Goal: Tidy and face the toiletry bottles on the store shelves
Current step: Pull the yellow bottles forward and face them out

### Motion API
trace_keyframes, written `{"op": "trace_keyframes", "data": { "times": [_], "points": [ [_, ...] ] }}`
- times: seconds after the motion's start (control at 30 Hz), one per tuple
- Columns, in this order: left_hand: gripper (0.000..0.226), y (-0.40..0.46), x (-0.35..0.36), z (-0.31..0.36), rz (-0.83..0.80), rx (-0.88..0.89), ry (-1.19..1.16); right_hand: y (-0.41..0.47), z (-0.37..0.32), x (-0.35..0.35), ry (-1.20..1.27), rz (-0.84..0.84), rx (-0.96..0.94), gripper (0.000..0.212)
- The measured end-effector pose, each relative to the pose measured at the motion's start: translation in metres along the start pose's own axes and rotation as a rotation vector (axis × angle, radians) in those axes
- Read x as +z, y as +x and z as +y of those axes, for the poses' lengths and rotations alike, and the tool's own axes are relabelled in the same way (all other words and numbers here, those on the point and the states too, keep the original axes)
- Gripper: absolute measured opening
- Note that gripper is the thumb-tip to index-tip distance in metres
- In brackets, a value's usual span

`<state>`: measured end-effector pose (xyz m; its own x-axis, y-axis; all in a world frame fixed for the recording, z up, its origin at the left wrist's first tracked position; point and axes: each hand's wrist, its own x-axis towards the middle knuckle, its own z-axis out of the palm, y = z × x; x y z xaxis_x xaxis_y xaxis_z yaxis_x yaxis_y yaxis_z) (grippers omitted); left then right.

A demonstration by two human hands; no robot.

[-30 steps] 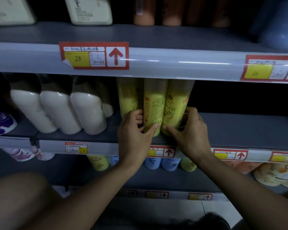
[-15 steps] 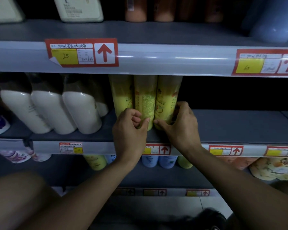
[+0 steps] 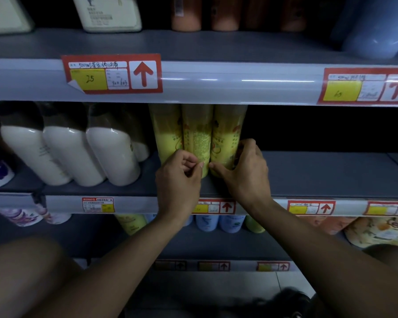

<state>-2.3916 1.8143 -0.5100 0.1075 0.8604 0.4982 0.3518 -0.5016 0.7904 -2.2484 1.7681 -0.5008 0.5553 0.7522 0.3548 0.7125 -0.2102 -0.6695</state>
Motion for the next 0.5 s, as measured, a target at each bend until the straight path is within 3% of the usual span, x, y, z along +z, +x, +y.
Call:
{"op": "trace_keyframes", "data": {
  "times": [0.17,0.33,0.5],
  "points": [
    [0.014,-0.001,-0.001,0.0,-0.019,-0.017,-0.007,-0.001,-0.003,0.0,0.0,-0.029,0.011,0.068],
    [0.02,-0.006,-0.004,0.003,-0.061,-0.062,-0.007,-0.002,-0.007,-0.009,-0.055,-0.174,0.028,0.079],
    [0.019,-0.011,-0.008,0.012,-0.102,-0.096,0.019,-0.006,-0.01,-0.027,-0.267,-0.186,-0.027,0.057]
  ]
}}
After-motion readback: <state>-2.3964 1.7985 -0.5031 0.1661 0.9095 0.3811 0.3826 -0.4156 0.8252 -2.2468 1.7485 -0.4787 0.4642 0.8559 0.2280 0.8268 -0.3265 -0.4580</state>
